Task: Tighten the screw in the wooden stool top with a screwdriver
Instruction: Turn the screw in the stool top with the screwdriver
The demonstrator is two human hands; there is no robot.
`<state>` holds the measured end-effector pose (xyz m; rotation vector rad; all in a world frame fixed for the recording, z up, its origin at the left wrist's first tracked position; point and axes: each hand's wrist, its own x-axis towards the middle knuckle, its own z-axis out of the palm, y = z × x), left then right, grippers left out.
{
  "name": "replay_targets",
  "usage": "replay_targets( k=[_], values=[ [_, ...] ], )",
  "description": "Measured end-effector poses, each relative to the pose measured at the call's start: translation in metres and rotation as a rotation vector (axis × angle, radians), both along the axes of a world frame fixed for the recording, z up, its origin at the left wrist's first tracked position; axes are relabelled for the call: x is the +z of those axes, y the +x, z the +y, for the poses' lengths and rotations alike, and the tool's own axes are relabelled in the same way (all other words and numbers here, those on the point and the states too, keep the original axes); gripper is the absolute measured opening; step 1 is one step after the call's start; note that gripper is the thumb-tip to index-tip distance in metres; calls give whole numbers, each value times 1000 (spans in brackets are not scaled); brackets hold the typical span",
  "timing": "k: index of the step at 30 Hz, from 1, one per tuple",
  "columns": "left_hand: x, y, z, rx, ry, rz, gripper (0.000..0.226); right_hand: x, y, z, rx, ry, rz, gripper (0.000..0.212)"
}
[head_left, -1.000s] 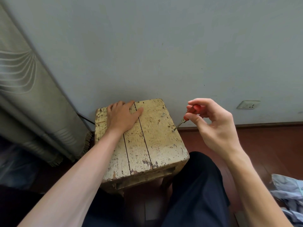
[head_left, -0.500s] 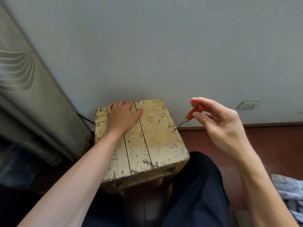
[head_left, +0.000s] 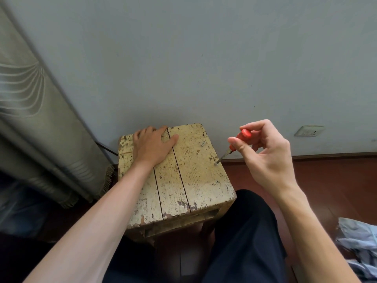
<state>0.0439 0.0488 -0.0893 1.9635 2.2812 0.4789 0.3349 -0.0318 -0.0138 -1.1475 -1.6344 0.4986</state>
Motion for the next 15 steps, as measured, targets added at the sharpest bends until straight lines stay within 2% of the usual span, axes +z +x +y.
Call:
replay_targets(
  k=[5, 10, 15],
  values=[
    [-1, -1, 0, 3, -1, -5, 75, -4, 3, -2, -2, 59, -34, 27],
    [-1, -1, 0, -1, 10, -7, 75, 1, 23, -3, 232, -120, -73, 49],
    [-1, 0, 0, 1, 8, -12, 75, 1, 20, -3, 288, -125, -48, 49]
  ],
)
